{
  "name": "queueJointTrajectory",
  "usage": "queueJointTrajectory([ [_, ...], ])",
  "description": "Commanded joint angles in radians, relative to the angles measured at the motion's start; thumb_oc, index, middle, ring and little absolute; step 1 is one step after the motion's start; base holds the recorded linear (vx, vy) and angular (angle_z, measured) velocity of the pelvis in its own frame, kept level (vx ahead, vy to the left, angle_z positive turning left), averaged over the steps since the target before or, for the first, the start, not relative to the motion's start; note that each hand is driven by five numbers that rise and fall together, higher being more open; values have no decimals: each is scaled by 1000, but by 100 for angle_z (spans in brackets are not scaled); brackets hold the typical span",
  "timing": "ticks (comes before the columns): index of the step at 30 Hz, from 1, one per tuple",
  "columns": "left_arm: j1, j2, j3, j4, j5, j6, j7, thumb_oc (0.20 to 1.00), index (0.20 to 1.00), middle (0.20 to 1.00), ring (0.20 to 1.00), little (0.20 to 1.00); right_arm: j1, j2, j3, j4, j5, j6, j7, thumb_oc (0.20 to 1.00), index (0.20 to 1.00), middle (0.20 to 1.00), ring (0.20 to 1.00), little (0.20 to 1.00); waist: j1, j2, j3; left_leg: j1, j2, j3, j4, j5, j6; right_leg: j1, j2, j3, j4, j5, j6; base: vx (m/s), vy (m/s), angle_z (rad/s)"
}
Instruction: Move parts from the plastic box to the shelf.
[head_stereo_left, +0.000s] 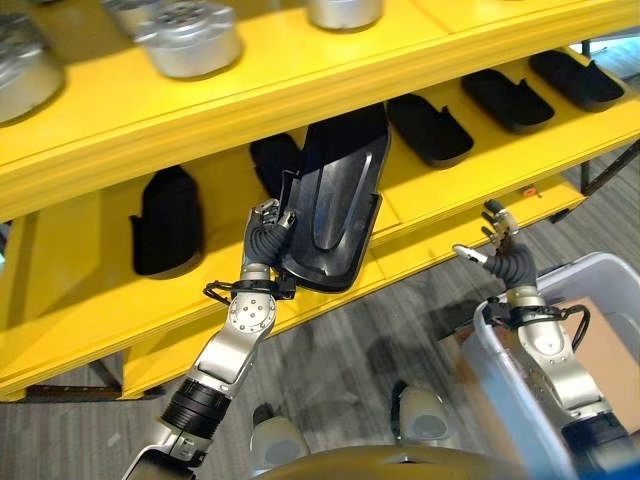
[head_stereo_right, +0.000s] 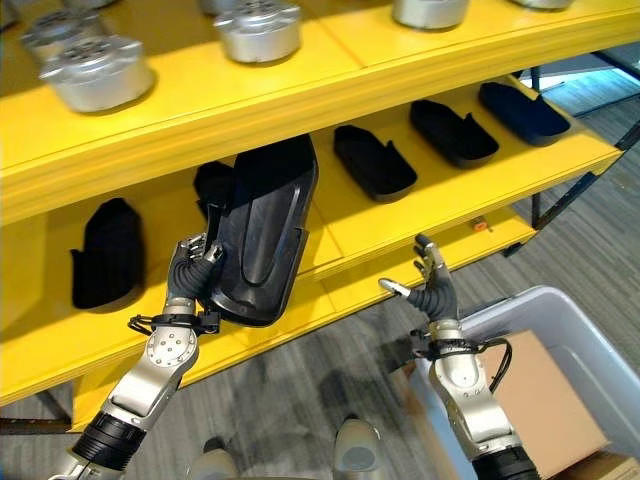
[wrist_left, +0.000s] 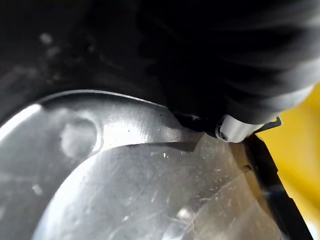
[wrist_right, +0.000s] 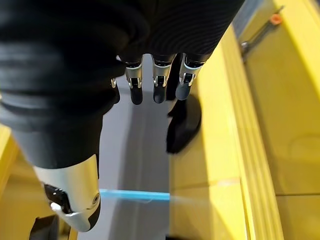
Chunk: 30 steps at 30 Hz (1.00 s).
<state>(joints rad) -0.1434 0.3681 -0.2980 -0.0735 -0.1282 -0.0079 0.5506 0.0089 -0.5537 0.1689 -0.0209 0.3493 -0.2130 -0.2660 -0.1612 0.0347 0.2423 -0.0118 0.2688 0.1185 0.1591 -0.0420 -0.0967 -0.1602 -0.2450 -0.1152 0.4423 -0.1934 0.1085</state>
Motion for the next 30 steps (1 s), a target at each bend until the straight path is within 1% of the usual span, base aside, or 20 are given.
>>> queueJointTrajectory([
  [1,16,48,72,-121,3,-60,74,200,200,200,200,200,-12,6,21,-60,38,-42,62,1000,1000,1000,1000,1000,9,-33,-7,9,-29,-26,-49,48,18,75,121,47,-111,-6,-73,7,530,24],
  [2,19,48,77,-125,2,-56,77,200,200,200,200,200,-9,7,16,-68,43,-39,71,1000,1000,1000,1000,1000,10,-31,-6,16,-39,-14,-57,34,19,80,114,41,-128,5,-64,9,385,26],
  [3,27,50,85,-134,20,-47,86,200,200,200,200,200,-5,10,9,-82,45,-36,88,1000,1000,1000,1000,1000,17,-30,-8,20,-58,-1,-63,17,22,87,101,31,-161,29,-47,21,420,39],
  [6,49,62,103,-148,42,-30,83,200,200,200,200,200,6,27,13,-118,100,-24,111,1000,1000,1000,1000,1000,45,-45,-10,12,-99,0,-47,-17,33,117,71,8,-246,91,-11,32,341,48],
  [9,81,71,121,-167,60,-23,78,200,200,200,200,200,13,53,20,-147,197,-1,102,1000,1000,1000,1000,1000,69,-63,-11,8,-128,3,-39,-40,48,128,45,0,-314,146,25,8,263,21],
  [11,102,77,134,-173,63,-34,68,200,200,200,200,200,16,74,20,-162,232,9,86,1000,1000,1000,1000,1000,84,-75,-8,3,-144,17,-28,-58,58,132,25,-9,-357,181,44,-11,219,26],
  [13,124,78,139,-176,94,-49,66,200,200,200,200,200,16,102,24,-165,253,13,98,1000,1000,1000,1000,1000,103,-94,-2,-12,-167,36,4,-88,74,139,-13,-24,-422,242,77,-50,206,12],
  [14,129,81,141,-177,101,-55,62,200,200,200,200,200,16,112,25,-167,253,18,105,1000,1000,1000,1000,1000,112,-100,1,-21,-177,42,24,-105,83,142,-30,-34,-446,269,86,-67,194,-4],
  [15,133,86,142,-178,110,-61,58,200,200,200,200,200,15,119,28,-165,246,16,110,1000,1000,1000,1000,1000,122,-107,6,-31,-190,45,47,-124,93,142,-53,-43,-467,306,97,-85,209,-1],
  [16,138,92,142,-177,115,-67,50,200,200,200,200,200,9,130,32,-159,246,16,120,1000,1000,1000,1000,1000,135,-116,15,-43,-205,54,78,-149,104,135,-85,-57,-485,361,107,-92,201,4],
  [17,143,98,145,-174,117,-71,43,200,200,200,200,200,5,136,36,-151,245,14,122,1000,1000,1000,1000,1000,146,-122,21,-49,-213,62,96,-166,110,127,-107,-80,-500,398,114,-94,186,10],
  [19,152,103,148,-162,122,-77,31,200,200,200,200,200,-7,152,45,-131,247,15,123,1000,1000,1000,1000,1000,162,-132,28,-50,-222,77,111,-185,116,119,-132,-124,-515,448,122,-49,138,2],
  [20,171,104,150,-157,137,-95,24,200,200,200,200,200,-15,163,50,-111,253,21,145,1000,1000,1000,1000,1000,176,-136,33,-41,-225,91,112,-193,120,108,-147,-160,-498,466,126,-5,153,-12],
  [21,187,105,150,-157,145,-103,20,200,200,200,200,200,-14,165,53,-101,253,16,160,1000,1000,1000,1000,1000,180,-130,36,-30,-226,88,105,-194,123,108,-139,-152,-478,456,124,-1,185,-29],
  [24,222,113,161,-155,143,-95,8,200,200,200,200,200,4,155,65,-107,266,20,221,1000,1000,1000,1000,1000,173,-117,14,-22,-234,78,49,-140,129,103,-20,-108,-357,318,83,-16,185,-21],
  [25,213,116,157,-138,129,-75,4,200,200,200,200,200,19,128,82,-133,254,6,260,1000,1000,1000,1000,1000,161,-113,-5,-17,-257,55,-9,-108,149,101,94,-62,-274,203,50,-3,186,15],
  [26,207,113,152,-138,127,-66,-1,200,200,200,200,200,27,118,85,-149,247,3,254,1000,1000,1000,1000,1000,155,-114,-13,-16,-272,39,-32,-95,155,93,136,-34,-260,186,40,20,146,7],
  [27,204,111,149,-139,125,-60,-4,200,200,200,200,200,32,113,86,-158,238,0,248,1000,1000,1000,1000,1000,151,-114,-16,-13,-280,29,-45,-89,158,92,157,-21,-253,177,34,47,88,14],
  [28,195,105,133,-144,121,-45,-14,200,200,200,200,200,44,95,80,-184,212,-5,234,1000,1000,1000,1000,1000,133,-112,-24,-7,-309,-12,-78,-69,161,91,231,37,-255,154,6,48,73,21],
  [30,173,101,111,-140,115,-36,-13,200,200,200,200,200,48,72,67,-206,158,-20,221,1000,1000,1000,1000,1000,106,-110,-29,-6,-342,-65,-106,-49,165,79,301,115,-269,147,-21,7,50,49],
])
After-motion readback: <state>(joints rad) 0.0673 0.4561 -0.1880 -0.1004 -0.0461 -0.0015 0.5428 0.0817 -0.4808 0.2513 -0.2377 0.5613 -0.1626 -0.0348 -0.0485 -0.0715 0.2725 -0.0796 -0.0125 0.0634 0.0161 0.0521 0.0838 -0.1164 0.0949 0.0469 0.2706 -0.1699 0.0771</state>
